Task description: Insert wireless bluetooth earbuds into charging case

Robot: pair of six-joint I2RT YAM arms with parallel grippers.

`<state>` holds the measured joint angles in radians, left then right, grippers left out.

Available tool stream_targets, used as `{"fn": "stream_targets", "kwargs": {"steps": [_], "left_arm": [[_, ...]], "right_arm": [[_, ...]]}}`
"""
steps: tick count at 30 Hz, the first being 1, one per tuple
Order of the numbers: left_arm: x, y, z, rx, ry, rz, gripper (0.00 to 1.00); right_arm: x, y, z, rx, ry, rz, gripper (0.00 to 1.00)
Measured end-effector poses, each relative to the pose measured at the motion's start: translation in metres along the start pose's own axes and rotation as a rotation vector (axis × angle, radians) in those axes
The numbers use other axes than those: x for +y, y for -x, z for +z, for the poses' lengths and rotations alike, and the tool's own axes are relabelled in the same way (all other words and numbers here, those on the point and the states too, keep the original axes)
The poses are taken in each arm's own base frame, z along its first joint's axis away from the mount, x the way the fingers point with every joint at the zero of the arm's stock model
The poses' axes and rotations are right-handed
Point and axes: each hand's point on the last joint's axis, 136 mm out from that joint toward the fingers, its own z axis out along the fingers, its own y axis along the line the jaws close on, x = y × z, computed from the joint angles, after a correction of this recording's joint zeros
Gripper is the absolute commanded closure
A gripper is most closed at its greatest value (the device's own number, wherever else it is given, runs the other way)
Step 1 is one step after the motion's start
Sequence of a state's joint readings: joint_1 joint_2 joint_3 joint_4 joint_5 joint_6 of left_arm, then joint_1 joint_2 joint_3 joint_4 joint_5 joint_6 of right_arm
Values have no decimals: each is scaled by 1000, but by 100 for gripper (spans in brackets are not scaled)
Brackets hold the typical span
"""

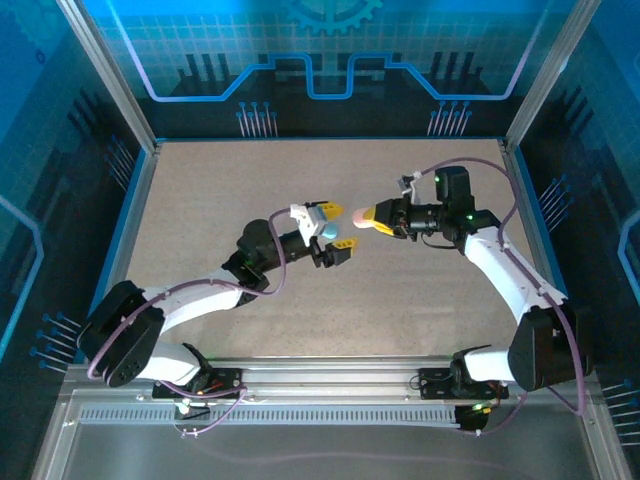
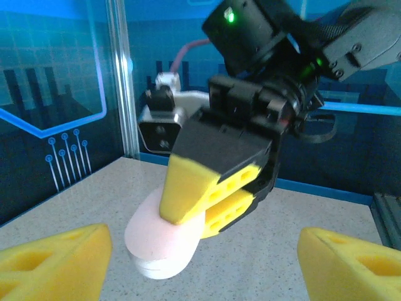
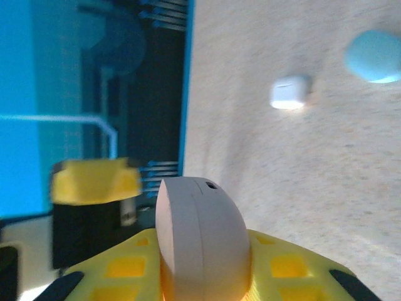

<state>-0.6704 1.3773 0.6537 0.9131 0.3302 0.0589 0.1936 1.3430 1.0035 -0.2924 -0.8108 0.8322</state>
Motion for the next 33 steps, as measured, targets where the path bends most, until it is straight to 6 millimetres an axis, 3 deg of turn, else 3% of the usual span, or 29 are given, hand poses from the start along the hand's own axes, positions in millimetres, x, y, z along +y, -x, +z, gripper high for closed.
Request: {"fn": "stream_targets", "kwargs": {"steps": [5,10,16,21,28,33], "left_arm": [[8,15,-11,-37,74,21,17],[19,29,-20,-68,155,43,16],[29,27,-23,-54,212,37,14],[35,22,-25,-35,240,33,13],[44,20,-31,-31,286,29,12],[56,13,-40,-17,341,27,11]], "right_arm": [[-65,3,27,14,-120,96,80],[-126,-21,64,98,-233,185,79],[-144,-42,101,169,-266,161,77],[-156,-53,119,213,-259,172,72],[-158,-53,115,214,-296,146,52],[-162,-53,97,201,-408,103,39]]}}
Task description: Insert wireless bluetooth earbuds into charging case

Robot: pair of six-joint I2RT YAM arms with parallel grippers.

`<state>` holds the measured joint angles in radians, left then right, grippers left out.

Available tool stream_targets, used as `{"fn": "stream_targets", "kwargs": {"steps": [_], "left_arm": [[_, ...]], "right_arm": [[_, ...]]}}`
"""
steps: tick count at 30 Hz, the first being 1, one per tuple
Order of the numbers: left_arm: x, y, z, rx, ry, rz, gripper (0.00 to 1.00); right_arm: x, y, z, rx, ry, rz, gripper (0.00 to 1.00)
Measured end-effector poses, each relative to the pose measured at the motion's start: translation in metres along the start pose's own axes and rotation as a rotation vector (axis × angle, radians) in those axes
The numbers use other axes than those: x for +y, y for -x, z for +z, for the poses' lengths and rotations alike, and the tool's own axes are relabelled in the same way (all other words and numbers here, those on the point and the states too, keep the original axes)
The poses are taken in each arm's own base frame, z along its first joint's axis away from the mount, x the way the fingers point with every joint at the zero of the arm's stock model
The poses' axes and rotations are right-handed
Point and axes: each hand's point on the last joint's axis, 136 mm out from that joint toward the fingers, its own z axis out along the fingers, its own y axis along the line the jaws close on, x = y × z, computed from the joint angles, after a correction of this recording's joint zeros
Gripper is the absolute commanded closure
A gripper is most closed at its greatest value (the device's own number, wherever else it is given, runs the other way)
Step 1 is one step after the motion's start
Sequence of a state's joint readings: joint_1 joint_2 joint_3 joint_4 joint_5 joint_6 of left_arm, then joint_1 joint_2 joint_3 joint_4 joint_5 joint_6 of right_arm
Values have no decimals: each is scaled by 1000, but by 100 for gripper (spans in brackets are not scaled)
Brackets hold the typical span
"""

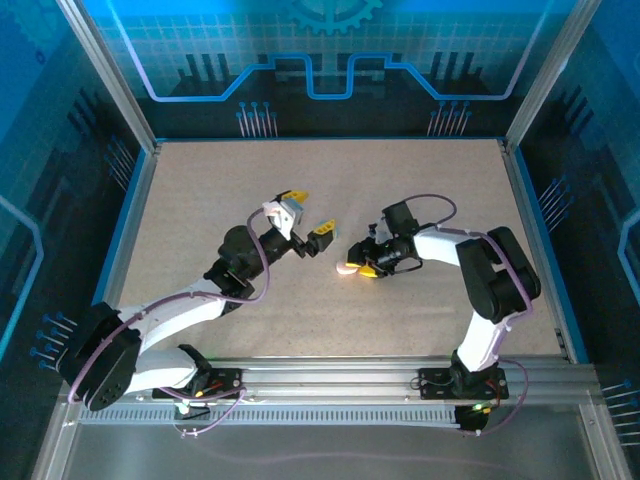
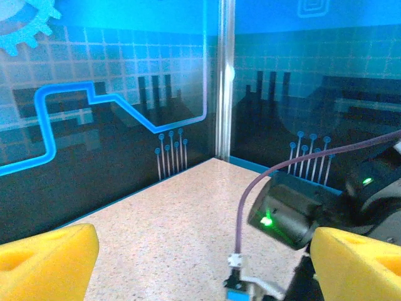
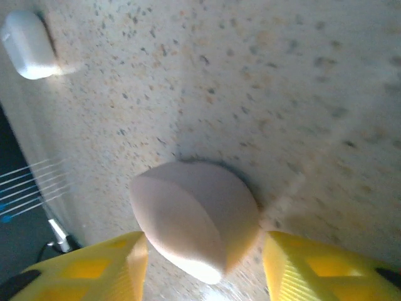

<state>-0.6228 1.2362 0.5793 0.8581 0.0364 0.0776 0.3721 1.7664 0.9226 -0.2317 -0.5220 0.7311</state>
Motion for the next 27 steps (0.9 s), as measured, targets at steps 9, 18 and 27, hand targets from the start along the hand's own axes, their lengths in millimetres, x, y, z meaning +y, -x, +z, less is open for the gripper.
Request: {"fn": "stream_targets", "kwargs": {"steps": [9,18,27], "left_arm": [[69,-11,-19,72,289,5,1],[200,-72,-94,324,800,-21,1],[227,-144,-134,484,921,-45,1]], "right_arm": [[11,32,-115,-407,-275,-210,29],[-76,76,-204,-837,-742,-428,17],[-120,85,-162,-812,-647,-566,19]]}}
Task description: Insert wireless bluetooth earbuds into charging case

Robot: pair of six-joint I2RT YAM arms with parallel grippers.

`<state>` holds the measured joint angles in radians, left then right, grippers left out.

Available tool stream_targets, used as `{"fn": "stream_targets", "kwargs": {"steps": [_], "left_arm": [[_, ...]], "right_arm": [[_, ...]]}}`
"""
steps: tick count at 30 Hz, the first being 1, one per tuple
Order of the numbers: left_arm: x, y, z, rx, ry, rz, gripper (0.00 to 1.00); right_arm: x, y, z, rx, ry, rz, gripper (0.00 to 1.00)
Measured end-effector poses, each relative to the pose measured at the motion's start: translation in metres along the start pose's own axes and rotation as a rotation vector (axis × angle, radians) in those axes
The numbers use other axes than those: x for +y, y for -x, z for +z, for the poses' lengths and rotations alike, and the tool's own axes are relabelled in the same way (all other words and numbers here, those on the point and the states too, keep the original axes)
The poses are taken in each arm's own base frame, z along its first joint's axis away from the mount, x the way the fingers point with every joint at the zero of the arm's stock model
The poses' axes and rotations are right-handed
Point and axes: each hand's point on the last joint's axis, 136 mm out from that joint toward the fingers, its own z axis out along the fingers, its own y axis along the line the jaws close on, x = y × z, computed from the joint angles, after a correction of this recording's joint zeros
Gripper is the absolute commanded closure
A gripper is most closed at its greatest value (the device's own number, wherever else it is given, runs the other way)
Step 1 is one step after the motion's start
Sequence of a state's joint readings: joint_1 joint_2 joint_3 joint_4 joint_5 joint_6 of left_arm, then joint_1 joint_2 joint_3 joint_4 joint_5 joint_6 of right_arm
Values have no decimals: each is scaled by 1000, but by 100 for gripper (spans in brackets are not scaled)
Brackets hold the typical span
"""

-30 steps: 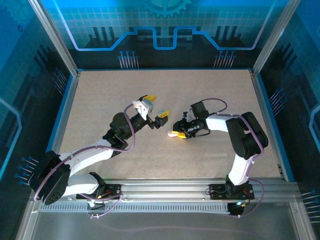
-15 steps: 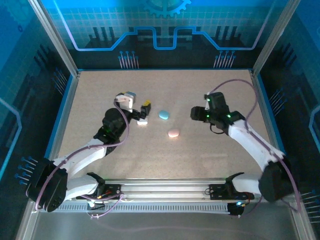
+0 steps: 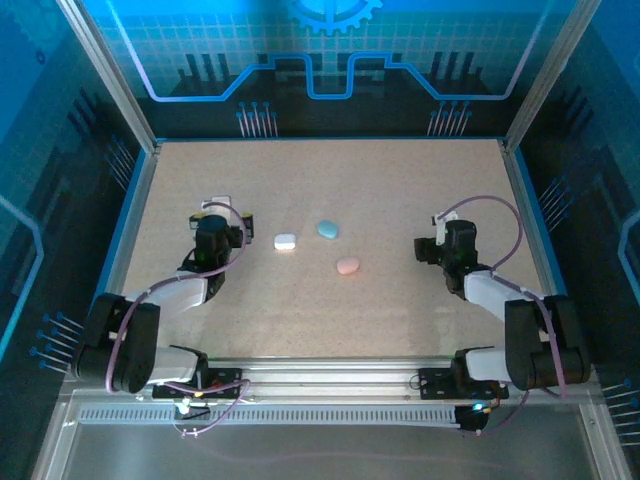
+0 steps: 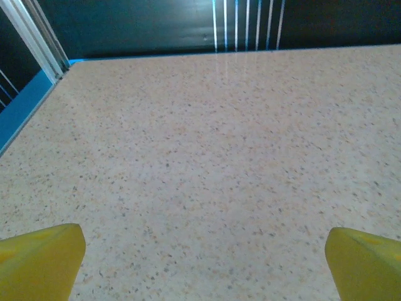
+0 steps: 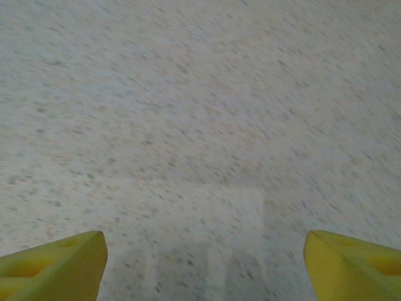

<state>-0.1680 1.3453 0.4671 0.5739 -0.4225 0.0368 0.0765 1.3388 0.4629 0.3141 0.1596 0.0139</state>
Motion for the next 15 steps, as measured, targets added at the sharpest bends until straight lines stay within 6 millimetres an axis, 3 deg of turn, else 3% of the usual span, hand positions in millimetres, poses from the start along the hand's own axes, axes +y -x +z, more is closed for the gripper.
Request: {"fn": "stream_targets", "kwargs": {"steps": [5,9,10,11,15], "left_arm": [[10,-22,8,-11,1,-23,1],[12,-52,15,-1,-24,-35,1],[12,-60,15,16,-30,-34,1],[12,-64,14,23,-40,-35,1],[15,-50,20,-6,-45,-70,1]], "right_arm": [[20,27,5,-160,135,-35,15],[30,11,16,-163,184,-49,10],[30,9,18,-156,184,-46,1],[28,10,19,-154,177,-38,0],[20,19,20,-178,134,-26,0]]}}
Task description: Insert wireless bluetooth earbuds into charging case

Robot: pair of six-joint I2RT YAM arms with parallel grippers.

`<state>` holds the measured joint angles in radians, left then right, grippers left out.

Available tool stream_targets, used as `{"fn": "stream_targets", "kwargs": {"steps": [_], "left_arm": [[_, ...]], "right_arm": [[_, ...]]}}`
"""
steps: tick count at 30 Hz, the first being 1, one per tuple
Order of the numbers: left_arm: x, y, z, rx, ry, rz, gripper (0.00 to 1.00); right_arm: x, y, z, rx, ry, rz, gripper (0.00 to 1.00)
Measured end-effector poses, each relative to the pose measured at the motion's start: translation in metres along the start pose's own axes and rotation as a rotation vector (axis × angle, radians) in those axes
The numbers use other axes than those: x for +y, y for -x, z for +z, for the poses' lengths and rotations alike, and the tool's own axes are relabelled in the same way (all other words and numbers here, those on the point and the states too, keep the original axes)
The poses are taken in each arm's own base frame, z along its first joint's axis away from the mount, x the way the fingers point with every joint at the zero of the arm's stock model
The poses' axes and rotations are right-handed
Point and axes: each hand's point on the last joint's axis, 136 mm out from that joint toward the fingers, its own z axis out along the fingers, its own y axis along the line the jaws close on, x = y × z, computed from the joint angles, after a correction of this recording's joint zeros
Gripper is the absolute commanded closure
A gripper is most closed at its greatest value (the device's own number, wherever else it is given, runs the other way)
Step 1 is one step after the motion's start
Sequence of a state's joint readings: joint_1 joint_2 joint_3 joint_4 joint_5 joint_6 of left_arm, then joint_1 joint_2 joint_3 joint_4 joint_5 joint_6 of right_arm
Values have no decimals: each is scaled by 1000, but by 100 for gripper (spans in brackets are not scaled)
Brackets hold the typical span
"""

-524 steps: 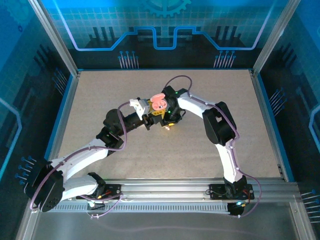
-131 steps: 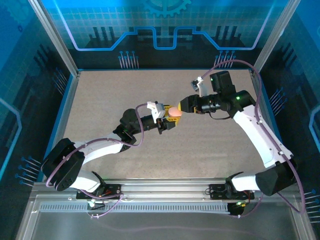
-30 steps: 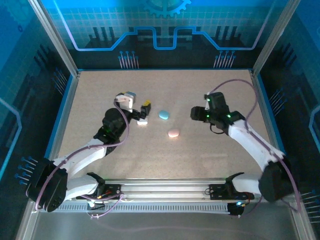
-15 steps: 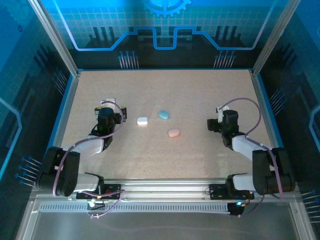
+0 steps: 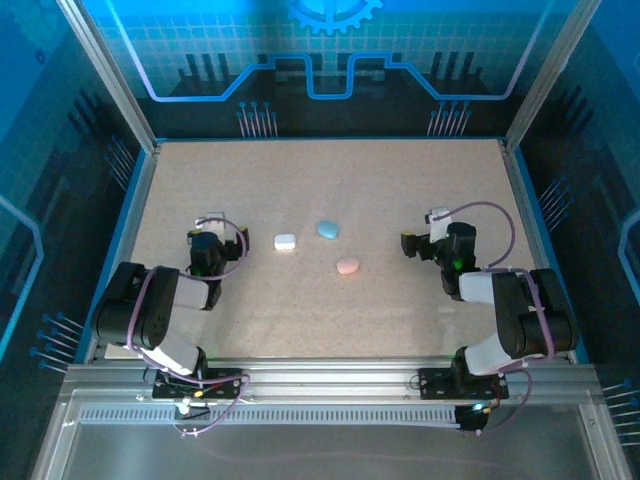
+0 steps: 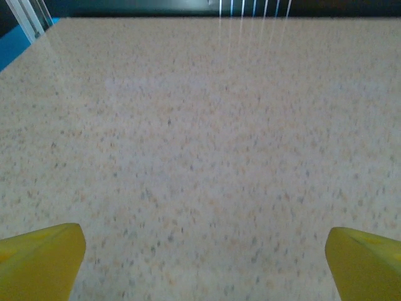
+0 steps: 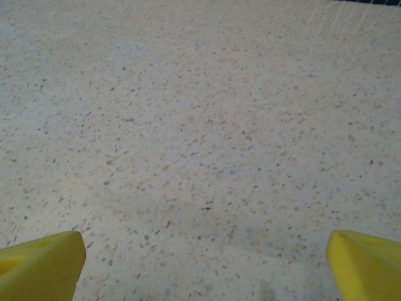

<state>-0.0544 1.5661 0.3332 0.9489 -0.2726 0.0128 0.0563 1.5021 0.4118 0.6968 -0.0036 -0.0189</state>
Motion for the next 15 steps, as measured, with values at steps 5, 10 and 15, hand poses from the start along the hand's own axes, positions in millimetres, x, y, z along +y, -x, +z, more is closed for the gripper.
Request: {"fn": "stream_targets", "kwargs": {"steps": [5,10,15], "left_arm": [[7,9,3,-19,12,-28,1],[2,8,3,-18,-3,-22,1],[-3,8,3,-17,-22,-19,1]], "right_arm": [[-4,4,0,-12,-25,-1,0],[-5,4,0,-13,-31,-2,0],[-5,5,0,-15,-31,-2,0]]}}
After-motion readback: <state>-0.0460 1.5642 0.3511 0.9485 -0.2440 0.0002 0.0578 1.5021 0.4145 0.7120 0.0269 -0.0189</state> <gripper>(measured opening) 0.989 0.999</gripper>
